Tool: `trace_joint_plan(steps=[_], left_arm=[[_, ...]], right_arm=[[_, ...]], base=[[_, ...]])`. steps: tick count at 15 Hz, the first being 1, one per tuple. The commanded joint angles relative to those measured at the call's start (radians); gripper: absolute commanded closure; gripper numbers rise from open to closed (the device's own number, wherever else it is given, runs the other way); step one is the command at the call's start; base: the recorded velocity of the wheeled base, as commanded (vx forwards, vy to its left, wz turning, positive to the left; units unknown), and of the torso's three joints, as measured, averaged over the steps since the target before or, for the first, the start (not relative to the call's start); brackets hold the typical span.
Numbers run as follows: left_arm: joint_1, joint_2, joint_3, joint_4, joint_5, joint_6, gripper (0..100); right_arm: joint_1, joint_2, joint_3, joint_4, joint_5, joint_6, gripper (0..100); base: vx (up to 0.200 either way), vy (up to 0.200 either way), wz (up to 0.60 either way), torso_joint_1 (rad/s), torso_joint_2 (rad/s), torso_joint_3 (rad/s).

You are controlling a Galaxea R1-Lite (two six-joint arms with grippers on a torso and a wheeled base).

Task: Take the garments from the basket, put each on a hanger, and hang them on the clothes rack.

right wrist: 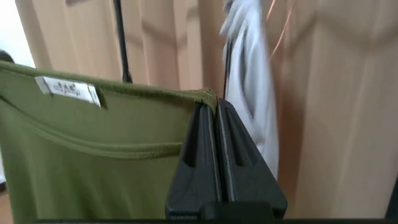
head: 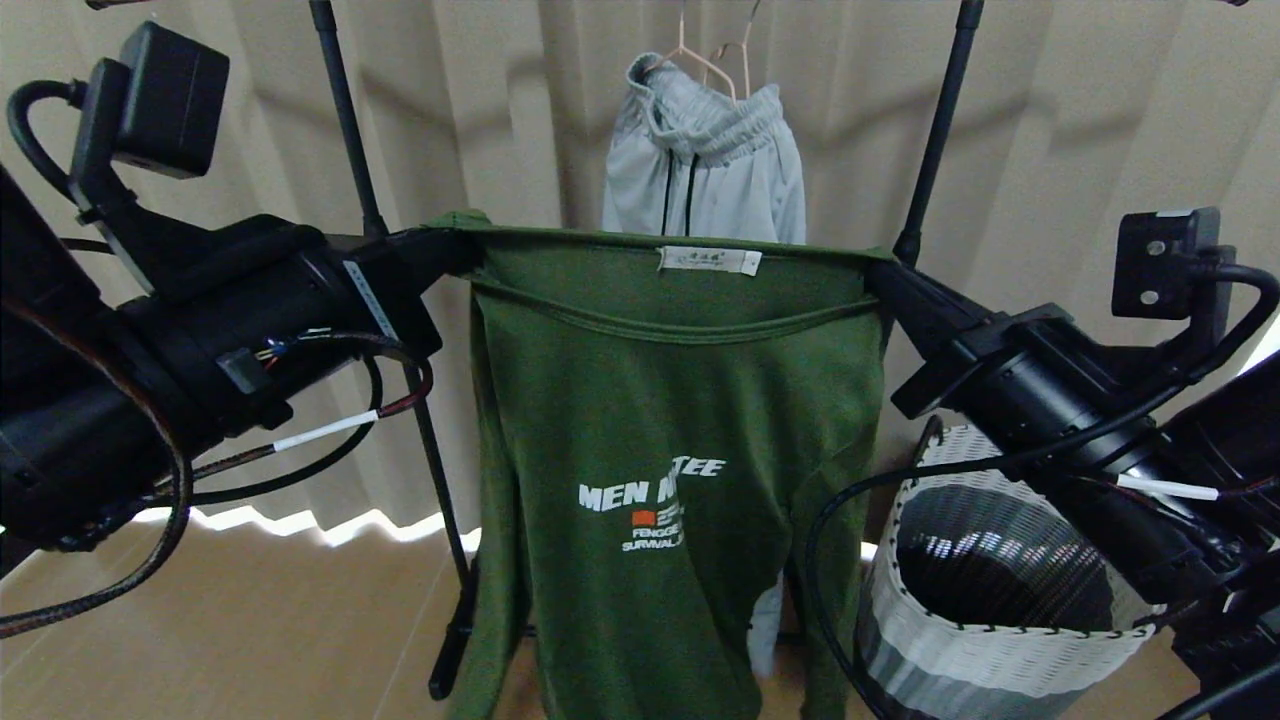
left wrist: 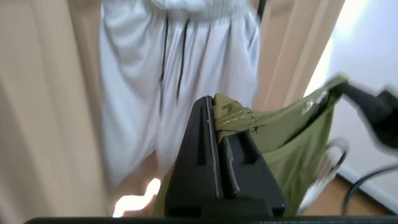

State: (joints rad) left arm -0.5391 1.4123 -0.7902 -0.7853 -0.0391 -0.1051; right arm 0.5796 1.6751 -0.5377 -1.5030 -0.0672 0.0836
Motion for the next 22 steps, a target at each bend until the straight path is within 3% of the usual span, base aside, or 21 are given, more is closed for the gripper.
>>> trace_joint_plan(steps=[1,5,7,9,11,12,17,22], left_arm=[[-0.002,-0.007,0.002,-0.002,-0.001,-0.001,100],[-0.047,-0.021,0.000,-0.003,-0.013,0.001,100],[-0.047,-0.006,-0.014,-0.005,-0.071,0.001,100],[-0.047,0.043,-0.049,-0.005,-0.099,-0.001,100],[-0.047,0.122,-0.135,-0.005,-0.099,-0.001,100],[-0.045,0.146,-0.161,-0.005,-0.099,-0.001,100],[-0.039,0.257,-0.228,-0.005,-0.099,-0.001,100],[-0.027,0.186,-0.161,0.043,-0.099,0.002,100]], right_arm=[[-0.001,0.011,-0.001,-0.002,0.000,-0.001,100],[-0.001,-0.049,0.001,0.004,0.017,0.030,100],[-0.001,-0.127,0.030,0.018,0.061,0.058,100],[-0.001,-0.199,0.071,0.027,0.155,0.099,100],[-0.001,-0.278,0.145,0.027,0.311,0.153,100],[-0.001,-0.291,0.160,0.027,0.340,0.163,100],[0.005,-0.298,0.212,0.018,0.412,0.173,100],[-0.030,-0.232,0.197,0.015,0.415,0.157,100]], base=[[0.000,0.000,0.00,0.000,0.00,0.000],[0.000,0.000,0.00,0.000,0.00,0.000],[0.000,0.000,0.00,0.000,0.00,0.000],[0.000,0.000,0.00,0.000,0.00,0.000],[0.000,0.000,0.00,0.000,0.00,0.000],[0.000,0.000,0.00,0.000,0.00,0.000],[0.000,0.000,0.00,0.000,0.00,0.000],[0.000,0.000,0.00,0.000,0.00,0.000]])
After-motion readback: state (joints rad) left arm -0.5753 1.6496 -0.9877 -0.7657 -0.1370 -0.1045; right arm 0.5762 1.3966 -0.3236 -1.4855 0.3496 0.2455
